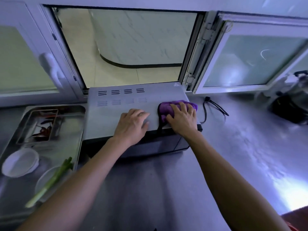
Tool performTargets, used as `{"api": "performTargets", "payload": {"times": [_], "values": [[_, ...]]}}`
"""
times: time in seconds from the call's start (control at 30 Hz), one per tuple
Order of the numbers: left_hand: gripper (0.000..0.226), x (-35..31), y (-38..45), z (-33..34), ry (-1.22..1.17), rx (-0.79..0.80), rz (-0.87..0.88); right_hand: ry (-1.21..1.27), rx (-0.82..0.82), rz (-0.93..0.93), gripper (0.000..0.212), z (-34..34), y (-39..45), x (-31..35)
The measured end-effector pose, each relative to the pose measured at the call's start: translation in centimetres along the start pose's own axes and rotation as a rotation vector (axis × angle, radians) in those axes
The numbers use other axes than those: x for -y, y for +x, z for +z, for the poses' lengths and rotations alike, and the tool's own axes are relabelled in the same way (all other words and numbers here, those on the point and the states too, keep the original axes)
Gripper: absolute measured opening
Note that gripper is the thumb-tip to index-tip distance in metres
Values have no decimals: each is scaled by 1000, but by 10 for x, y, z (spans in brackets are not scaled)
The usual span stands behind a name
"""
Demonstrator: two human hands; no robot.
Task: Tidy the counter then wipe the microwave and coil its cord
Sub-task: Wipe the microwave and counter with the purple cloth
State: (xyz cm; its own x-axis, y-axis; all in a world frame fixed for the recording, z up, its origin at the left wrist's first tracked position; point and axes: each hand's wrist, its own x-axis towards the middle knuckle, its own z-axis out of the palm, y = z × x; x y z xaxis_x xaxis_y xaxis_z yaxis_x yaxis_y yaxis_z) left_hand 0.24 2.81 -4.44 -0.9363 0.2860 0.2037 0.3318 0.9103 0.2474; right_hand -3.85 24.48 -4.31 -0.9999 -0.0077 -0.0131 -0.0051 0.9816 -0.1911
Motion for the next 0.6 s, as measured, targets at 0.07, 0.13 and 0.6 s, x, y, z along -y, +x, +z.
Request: {"api": "performTargets", "payload": {"times": [0.07,0.13,0.6], "values": [[40,-9,13,4,8,16,-5,6,-4,21,59,-2,9,-13],[41,-15,26,7,24,25,-8,12,-5,24,59,-4,18,-23],[38,7,96,19,78,81,-111,-17,26,-44,57,-2,98,-12]]}}
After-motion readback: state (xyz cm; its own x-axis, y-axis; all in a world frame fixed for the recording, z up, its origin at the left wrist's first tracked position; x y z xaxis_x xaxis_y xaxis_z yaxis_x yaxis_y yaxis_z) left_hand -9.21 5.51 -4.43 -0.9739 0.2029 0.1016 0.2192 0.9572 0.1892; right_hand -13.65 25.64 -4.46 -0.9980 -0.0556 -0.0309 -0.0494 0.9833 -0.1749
